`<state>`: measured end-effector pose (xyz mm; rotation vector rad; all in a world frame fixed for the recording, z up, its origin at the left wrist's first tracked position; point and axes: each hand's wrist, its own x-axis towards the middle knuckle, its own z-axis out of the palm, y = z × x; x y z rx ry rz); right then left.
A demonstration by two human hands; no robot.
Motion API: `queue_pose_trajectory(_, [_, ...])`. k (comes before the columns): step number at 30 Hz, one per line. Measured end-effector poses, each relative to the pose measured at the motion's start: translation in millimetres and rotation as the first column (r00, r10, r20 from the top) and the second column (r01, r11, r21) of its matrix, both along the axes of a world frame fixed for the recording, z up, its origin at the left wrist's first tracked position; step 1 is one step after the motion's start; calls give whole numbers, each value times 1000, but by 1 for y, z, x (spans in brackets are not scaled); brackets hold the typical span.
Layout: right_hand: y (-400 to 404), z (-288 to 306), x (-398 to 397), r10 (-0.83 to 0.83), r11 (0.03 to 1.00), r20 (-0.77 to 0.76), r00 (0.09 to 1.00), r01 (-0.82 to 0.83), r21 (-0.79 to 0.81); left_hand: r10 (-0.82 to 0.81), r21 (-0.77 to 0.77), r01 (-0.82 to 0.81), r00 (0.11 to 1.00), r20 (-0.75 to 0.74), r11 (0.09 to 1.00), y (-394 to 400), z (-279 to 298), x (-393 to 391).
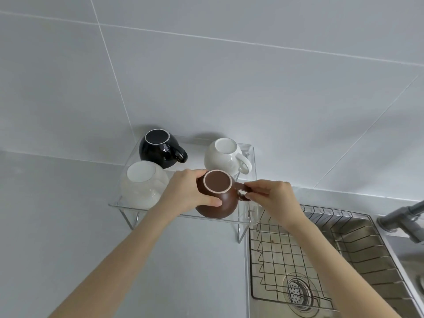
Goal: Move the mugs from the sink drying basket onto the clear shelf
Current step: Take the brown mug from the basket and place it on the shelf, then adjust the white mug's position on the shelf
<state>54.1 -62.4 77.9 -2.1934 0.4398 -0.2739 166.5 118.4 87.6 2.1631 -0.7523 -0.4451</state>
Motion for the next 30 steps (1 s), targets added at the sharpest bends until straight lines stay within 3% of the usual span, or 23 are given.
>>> queue_pose_trajectory(13, [-4, 1, 2, 34, 999, -30, 999, -36, -39, -27, 26, 27, 1000, -1, 999, -1, 1, 3])
queue_pose_trajectory(17, [-11, 15, 6, 105, 992, -150, 983, -92, 90, -95, 143, 100, 995, -41, 985, -2, 12, 14])
queue_pose_trajectory(20, [-18, 28, 19, 22, 984, -77, 997, -8, 177, -174, 248, 187, 982, -73, 951, -7, 34, 37])
queue_pose_trajectory(22, [-16, 29, 32, -135, 989, 13, 991, 134, 61, -155, 157, 164, 986, -68, 974, -17, 42, 55])
queue_pose_trajectory(24, [-10, 20, 45, -172, 983, 29, 985, 173, -66, -121, 49, 124, 991, -60, 991, -32, 41, 68])
queue_pose_trajectory(27, [-5, 1, 55, -174, 961, 7, 985, 172, -215, -134, 94, 134, 991, -13, 986, -50, 28, 77])
queue_pose_trajectory(30, [-9, -7, 58, -206, 942, 82, 975, 220, -255, -153, 93, 150, 988, 25, 984, -58, 13, 78])
